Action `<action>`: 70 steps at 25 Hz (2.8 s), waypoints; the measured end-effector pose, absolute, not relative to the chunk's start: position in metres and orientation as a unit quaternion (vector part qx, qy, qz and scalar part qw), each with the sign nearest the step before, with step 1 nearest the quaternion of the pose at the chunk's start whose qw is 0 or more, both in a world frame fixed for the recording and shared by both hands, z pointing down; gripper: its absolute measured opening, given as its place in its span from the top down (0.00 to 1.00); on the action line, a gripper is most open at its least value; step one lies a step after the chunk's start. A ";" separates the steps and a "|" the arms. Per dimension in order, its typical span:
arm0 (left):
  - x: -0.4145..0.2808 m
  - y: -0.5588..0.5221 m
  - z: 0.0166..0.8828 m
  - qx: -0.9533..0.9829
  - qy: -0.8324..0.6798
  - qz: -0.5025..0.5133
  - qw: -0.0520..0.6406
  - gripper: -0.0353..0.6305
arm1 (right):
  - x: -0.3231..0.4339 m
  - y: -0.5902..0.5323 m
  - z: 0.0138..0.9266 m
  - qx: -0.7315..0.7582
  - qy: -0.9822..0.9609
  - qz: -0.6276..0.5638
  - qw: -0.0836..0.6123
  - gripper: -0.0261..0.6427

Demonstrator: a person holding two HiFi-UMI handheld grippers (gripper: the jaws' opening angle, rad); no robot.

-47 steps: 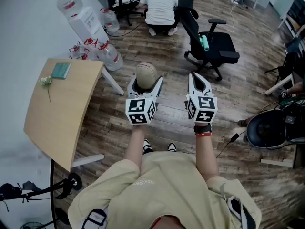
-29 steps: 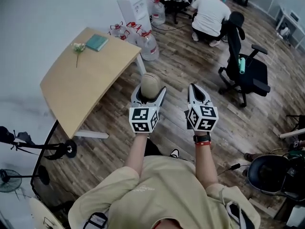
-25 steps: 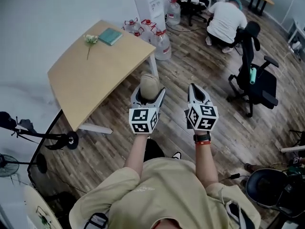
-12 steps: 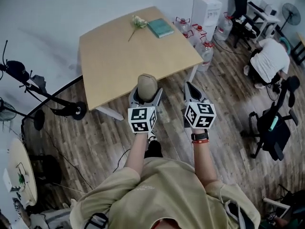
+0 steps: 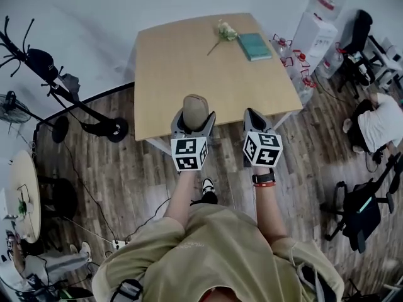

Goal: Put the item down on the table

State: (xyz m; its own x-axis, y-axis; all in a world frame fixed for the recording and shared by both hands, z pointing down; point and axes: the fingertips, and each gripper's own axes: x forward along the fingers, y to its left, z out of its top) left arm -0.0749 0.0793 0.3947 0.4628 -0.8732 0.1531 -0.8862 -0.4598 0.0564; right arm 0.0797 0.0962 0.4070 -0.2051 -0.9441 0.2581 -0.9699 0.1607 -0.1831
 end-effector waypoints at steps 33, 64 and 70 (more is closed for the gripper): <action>-0.170 -0.205 0.453 0.838 -0.531 0.069 0.106 0.38 | -0.037 -0.230 0.455 0.573 -0.794 0.190 0.077 0.96; -0.116 -0.414 0.583 0.844 -0.457 0.233 0.159 0.38 | 0.001 -0.427 0.552 0.536 -0.786 0.282 0.123 0.96; -0.108 -0.435 0.599 0.846 -0.434 0.273 0.143 0.38 | 0.014 -0.443 0.566 0.539 -0.778 0.298 0.123 0.96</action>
State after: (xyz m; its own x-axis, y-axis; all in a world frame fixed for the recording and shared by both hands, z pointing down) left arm -0.1084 -0.4349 0.5993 0.4738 -0.6571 0.5863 -0.8135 -0.5815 0.0057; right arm 0.0144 -0.4426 0.5658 -0.3888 -0.7656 0.5125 -0.9121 0.2414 -0.3313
